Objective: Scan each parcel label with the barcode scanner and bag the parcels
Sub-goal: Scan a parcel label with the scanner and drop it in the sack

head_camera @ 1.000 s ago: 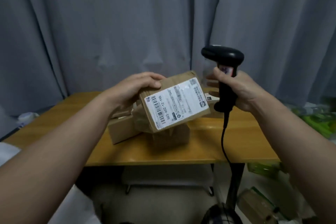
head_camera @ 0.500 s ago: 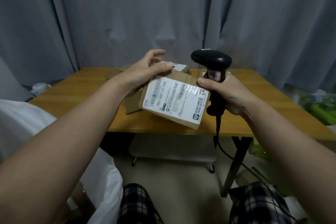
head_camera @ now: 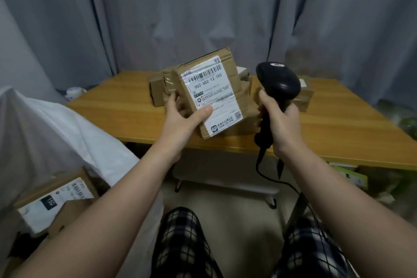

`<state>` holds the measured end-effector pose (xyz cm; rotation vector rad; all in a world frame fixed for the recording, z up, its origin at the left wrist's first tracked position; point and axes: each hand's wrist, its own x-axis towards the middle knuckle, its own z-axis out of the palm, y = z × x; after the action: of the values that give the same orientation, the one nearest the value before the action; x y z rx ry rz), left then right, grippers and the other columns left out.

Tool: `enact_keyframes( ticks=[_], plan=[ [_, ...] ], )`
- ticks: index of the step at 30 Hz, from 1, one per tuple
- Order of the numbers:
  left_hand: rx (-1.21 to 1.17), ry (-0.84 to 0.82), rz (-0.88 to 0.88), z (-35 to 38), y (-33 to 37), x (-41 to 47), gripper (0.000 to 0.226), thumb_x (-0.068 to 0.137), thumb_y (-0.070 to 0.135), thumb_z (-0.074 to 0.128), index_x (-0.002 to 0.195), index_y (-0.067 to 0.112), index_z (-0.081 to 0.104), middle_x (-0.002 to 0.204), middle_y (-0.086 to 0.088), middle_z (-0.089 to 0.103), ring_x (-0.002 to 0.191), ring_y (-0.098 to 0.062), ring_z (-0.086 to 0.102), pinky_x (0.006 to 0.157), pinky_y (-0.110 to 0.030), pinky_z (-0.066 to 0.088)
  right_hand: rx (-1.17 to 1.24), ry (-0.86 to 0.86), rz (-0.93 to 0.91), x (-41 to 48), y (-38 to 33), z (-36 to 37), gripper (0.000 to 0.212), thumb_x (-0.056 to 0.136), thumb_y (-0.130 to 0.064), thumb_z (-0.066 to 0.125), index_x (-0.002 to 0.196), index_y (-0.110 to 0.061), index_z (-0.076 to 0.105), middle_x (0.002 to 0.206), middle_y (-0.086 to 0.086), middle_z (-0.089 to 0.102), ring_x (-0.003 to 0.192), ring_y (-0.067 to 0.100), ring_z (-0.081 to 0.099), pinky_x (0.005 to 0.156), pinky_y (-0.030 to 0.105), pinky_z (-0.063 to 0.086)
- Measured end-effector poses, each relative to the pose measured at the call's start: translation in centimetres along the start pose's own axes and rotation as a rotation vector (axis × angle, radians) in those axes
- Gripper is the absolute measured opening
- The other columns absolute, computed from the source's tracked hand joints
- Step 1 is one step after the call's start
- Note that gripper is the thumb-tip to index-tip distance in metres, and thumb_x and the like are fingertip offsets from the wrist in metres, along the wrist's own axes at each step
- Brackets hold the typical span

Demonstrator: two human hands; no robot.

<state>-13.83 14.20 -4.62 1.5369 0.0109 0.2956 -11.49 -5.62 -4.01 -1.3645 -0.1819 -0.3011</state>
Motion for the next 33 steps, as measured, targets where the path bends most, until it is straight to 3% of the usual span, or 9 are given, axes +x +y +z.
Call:
enact_keyframes(
  ticks=[1,3,7,11,14,16,19,26,33],
  plan=[
    [0.054,0.029,0.040,-0.8,0.2,0.0,0.095,0.074,0.031,0.079,0.149,0.024,0.021,0.115,0.020,0.054,0.108,-0.002,0.056,0.084,-0.016,0.052,-0.030,-0.036,-0.033,-0.2,-0.2,0.1,0.009,0.090,-0.023,0.066,0.088,-0.015,0.063,0.066,-0.003,0.060,0.060,0.011,0.059,0.060,0.029,0.050],
    [0.142,0.073,0.080,-2.4,0.4,0.1,0.090,0.078,0.027,0.076,0.150,0.019,0.021,0.113,0.022,0.052,0.109,-0.003,0.056,0.078,-0.013,0.049,-0.111,-0.137,-0.107,-1.1,-0.8,0.8,0.008,0.090,-0.012,0.065,0.084,-0.009,0.062,0.061,0.001,0.057,0.054,0.013,0.056,0.053,0.025,0.049],
    [0.233,0.146,0.065,-4.9,-0.6,0.3,0.096,0.076,0.035,0.078,0.150,0.018,0.020,0.144,0.003,0.044,0.126,-0.017,0.050,0.102,-0.038,0.047,-0.264,-0.251,-0.226,-3.2,-0.3,3.2,0.016,0.087,-0.010,0.068,0.091,0.002,0.060,0.071,0.016,0.059,0.058,0.018,0.061,0.053,0.031,0.053],
    [0.257,0.172,0.066,-6.0,-1.5,-0.2,0.091,0.077,0.031,0.079,0.148,0.015,0.024,0.133,0.005,0.049,0.123,-0.016,0.051,0.103,-0.038,0.046,-0.298,-0.224,-0.183,-5.1,2.0,5.3,0.028,0.081,-0.034,0.071,0.084,-0.009,0.059,0.070,0.018,0.060,0.062,0.030,0.062,0.057,0.038,0.052],
    [0.247,0.209,0.056,-6.8,-2.1,-0.2,0.076,0.079,0.026,0.078,0.140,0.017,0.035,0.110,0.015,0.051,0.111,-0.011,0.056,0.091,-0.028,0.051,-0.274,-0.219,-0.116,-6.1,3.6,6.0,0.023,0.087,-0.025,0.069,0.080,-0.006,0.057,0.063,0.012,0.059,0.050,0.021,0.062,0.051,0.033,0.050],
    [0.246,0.229,0.047,-7.3,-2.7,-0.1,0.070,0.078,0.025,0.079,0.134,0.018,0.039,0.106,0.015,0.054,0.105,-0.009,0.059,0.085,-0.026,0.053,-0.254,-0.239,-0.081,-6.9,4.5,6.4,0.021,0.089,-0.022,0.067,0.081,-0.005,0.058,0.059,0.008,0.058,0.048,0.019,0.061,0.048,0.031,0.049],
    [0.260,0.235,0.038,-7.9,-3.5,0.0,0.064,0.077,0.024,0.080,0.127,0.022,0.040,0.107,0.013,0.056,0.102,-0.008,0.060,0.082,-0.026,0.055,-0.192,-0.244,-0.049,-7.5,5.0,6.9,0.020,0.091,-0.020,0.066,0.086,-0.001,0.059,0.059,0.010,0.058,0.049,0.021,0.060,0.047,0.030,0.049],
    [0.243,0.262,0.007,-8.4,-4.6,1.0,0.074,0.076,0.029,0.081,0.135,0.017,0.038,0.126,0.002,0.058,0.111,-0.016,0.061,0.092,-0.041,0.054,-0.136,-0.263,0.032,-7.9,5.3,7.2,0.017,0.091,-0.020,0.065,0.083,-0.006,0.060,0.059,0.009,0.059,0.051,0.025,0.060,0.048,0.030,0.050],
    [0.247,0.250,0.013,-8.2,-5.3,1.3,0.070,0.076,0.028,0.081,0.131,0.021,0.039,0.119,0.006,0.058,0.109,-0.013,0.060,0.092,-0.037,0.054,-0.140,-0.254,0.035,-8.0,5.5,6.7,0.018,0.092,-0.021,0.064,0.084,-0.005,0.060,0.059,0.008,0.060,0.051,0.022,0.061,0.048,0.029,0.051]
  ],
)
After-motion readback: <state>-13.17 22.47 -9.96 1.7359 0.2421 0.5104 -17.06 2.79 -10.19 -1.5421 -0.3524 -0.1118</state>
